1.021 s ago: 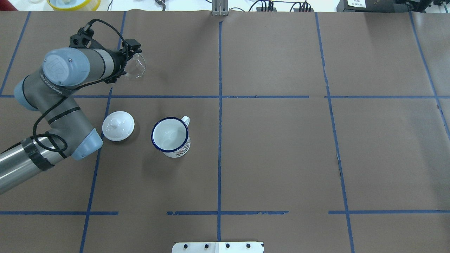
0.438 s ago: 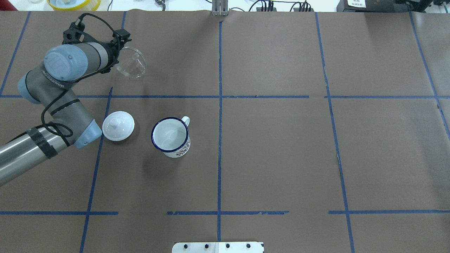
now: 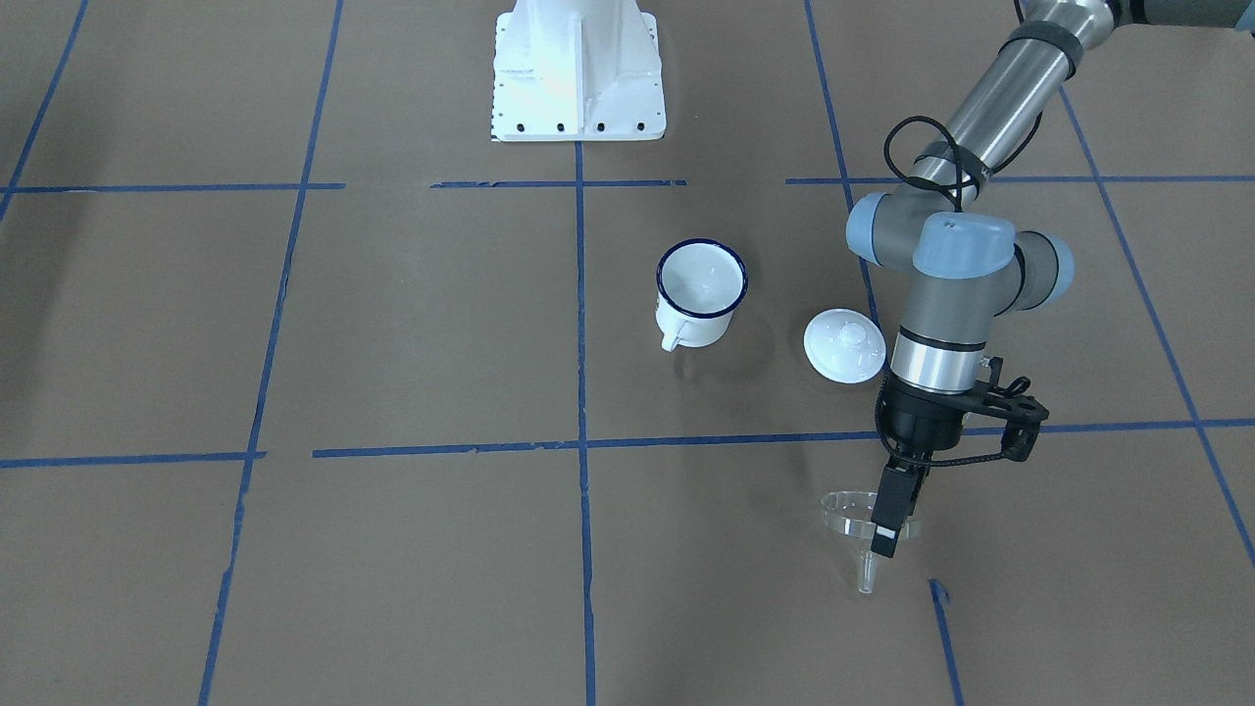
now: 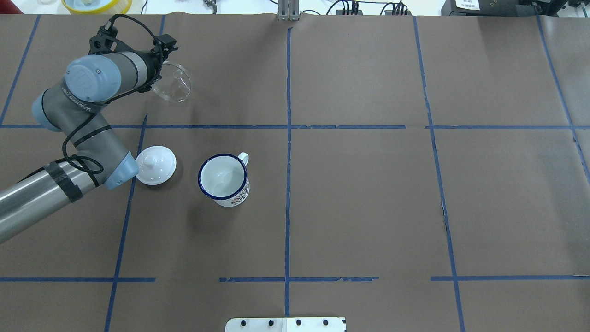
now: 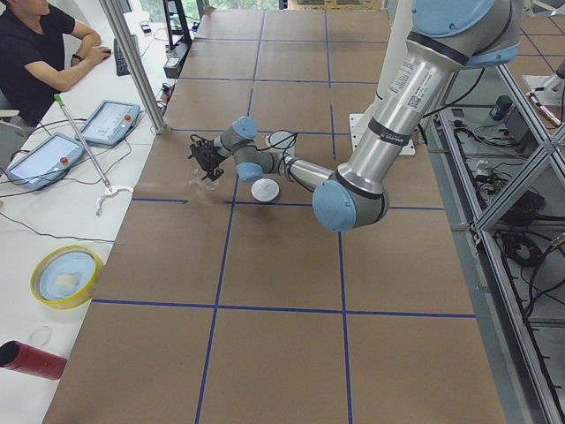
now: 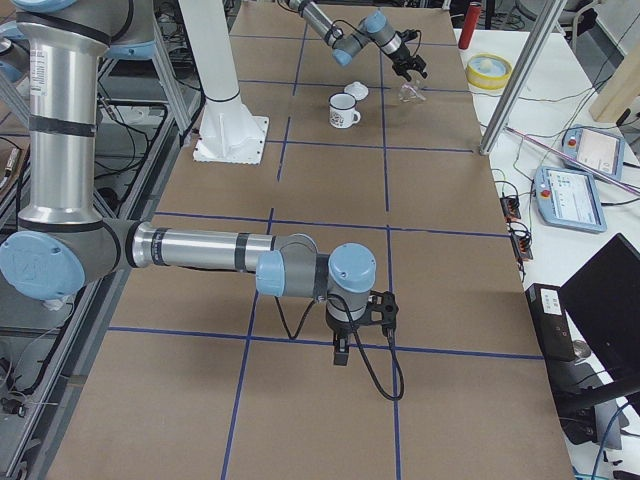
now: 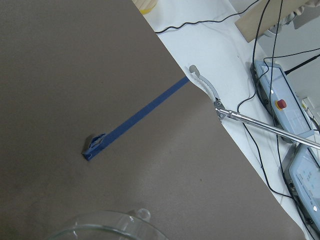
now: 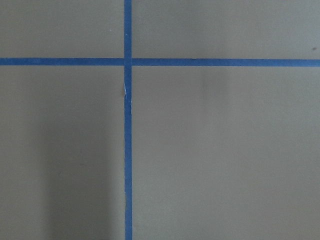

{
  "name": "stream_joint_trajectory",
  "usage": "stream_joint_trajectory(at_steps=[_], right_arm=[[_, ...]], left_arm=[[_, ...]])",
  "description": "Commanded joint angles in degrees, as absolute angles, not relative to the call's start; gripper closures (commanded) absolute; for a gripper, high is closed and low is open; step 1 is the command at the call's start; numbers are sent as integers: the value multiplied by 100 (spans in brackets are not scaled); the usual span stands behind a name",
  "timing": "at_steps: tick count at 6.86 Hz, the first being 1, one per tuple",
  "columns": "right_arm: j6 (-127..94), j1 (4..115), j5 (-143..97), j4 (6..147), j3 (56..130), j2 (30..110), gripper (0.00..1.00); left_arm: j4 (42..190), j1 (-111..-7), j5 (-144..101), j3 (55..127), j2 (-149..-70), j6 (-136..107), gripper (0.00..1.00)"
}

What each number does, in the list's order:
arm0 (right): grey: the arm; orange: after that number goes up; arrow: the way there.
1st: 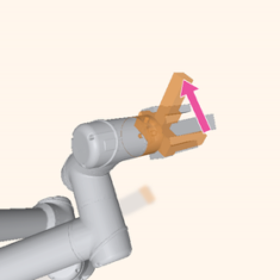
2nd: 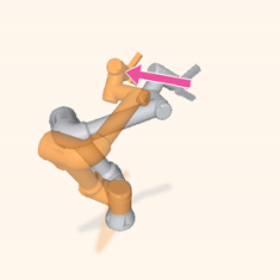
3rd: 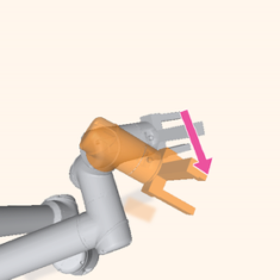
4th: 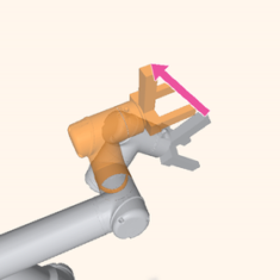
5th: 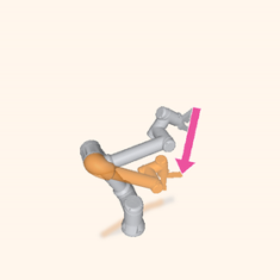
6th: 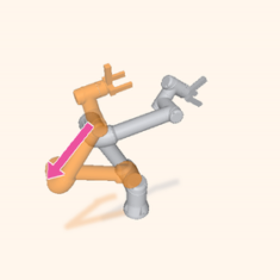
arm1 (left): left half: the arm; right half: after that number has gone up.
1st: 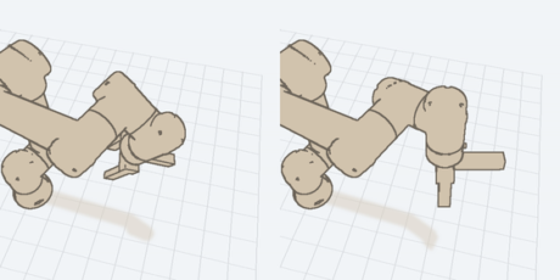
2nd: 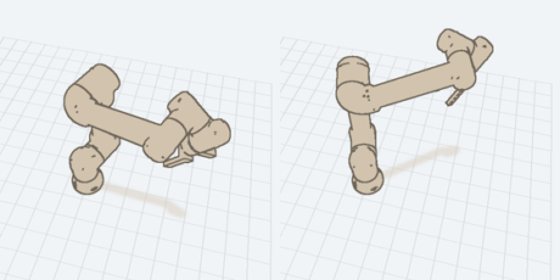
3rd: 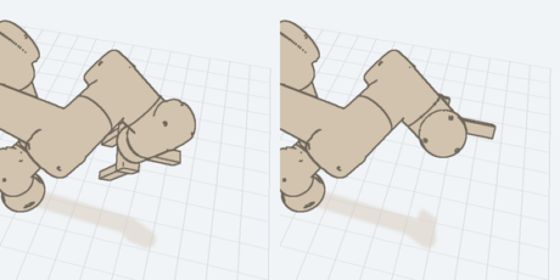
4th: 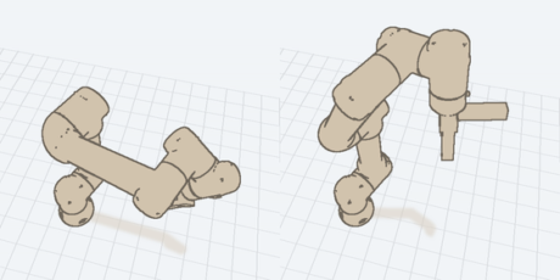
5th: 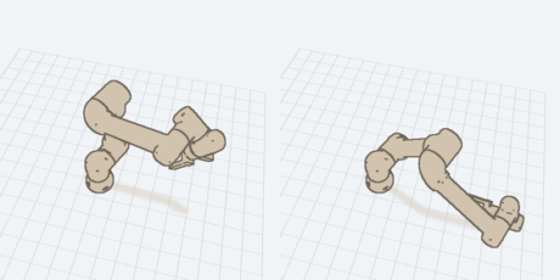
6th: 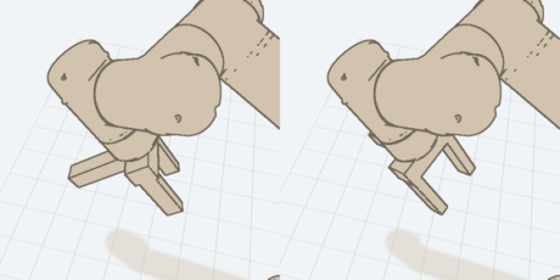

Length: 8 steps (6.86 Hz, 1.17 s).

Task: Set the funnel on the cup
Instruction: 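Lift the clear glass funnel off the table with the left gripper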

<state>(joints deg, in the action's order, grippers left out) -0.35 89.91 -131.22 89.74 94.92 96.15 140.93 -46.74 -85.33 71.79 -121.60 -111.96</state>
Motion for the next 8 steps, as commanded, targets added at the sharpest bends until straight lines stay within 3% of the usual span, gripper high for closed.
stream_joint_trajectory(at_steps=[1, 4, 6, 8], right_arm=[[-35, 8991, -13122, 8974, 9492, 9615, 0], [-35, 8991, -13122, 8974, 9492, 9615, 0], [-35, 8991, -13122, 8974, 9483, 9615, 0], [-35, 8991, -13122, 8974, 9492, 9615, 0]], left_arm=[[14098, -4650, -8543, 7172, -12208, -11232, 26], [14115, -4606, -8552, 7172, -12208, -11224, 78], [14238, -4614, -8552, 7181, -12199, -11224, 100], [14379, -4649, -8621, 7390, -12191, -11224, 100]])
